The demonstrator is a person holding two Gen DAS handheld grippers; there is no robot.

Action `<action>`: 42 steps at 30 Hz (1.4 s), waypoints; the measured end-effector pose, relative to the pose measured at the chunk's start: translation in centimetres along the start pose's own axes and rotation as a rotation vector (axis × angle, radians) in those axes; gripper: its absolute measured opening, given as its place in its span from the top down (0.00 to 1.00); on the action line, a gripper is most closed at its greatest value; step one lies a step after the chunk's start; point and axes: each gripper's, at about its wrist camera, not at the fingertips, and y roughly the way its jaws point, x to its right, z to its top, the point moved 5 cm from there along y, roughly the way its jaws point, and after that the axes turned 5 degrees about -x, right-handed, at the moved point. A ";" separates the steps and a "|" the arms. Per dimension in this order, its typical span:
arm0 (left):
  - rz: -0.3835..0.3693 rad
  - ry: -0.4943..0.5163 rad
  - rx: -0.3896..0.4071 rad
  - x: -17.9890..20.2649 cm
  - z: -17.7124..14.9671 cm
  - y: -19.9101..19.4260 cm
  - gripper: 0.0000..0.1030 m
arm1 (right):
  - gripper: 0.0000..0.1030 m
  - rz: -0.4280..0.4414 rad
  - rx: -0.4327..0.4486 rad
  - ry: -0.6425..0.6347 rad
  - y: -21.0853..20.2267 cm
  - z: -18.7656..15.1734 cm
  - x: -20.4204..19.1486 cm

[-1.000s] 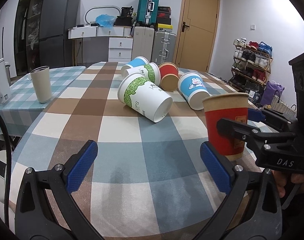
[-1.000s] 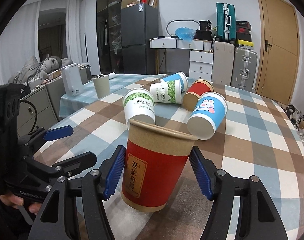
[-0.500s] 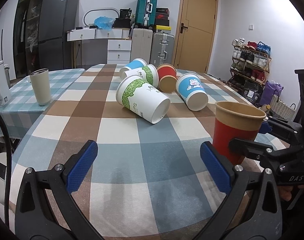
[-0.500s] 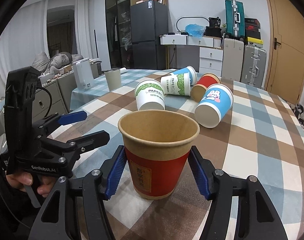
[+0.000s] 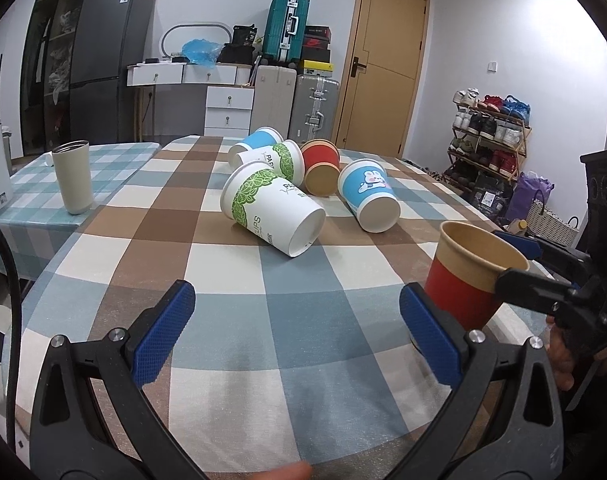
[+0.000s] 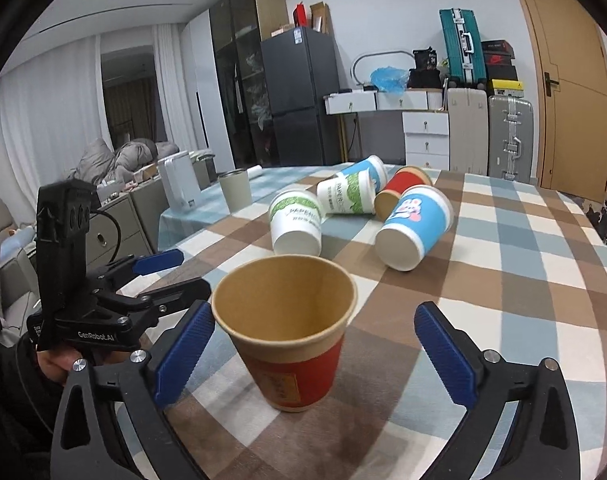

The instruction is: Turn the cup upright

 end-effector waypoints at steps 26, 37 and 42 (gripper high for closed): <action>-0.021 0.065 0.043 1.6 -0.2 -0.8 0.01 | 0.00 0.047 0.059 -0.035 -2.2 -0.7 1.1; -0.023 0.072 0.051 1.8 -0.2 -0.9 0.01 | 0.00 0.059 0.056 -0.028 -2.1 -0.8 1.2; -0.022 0.075 0.053 1.9 -0.2 -1.0 0.01 | 0.00 0.060 0.055 -0.029 -2.0 -0.8 1.2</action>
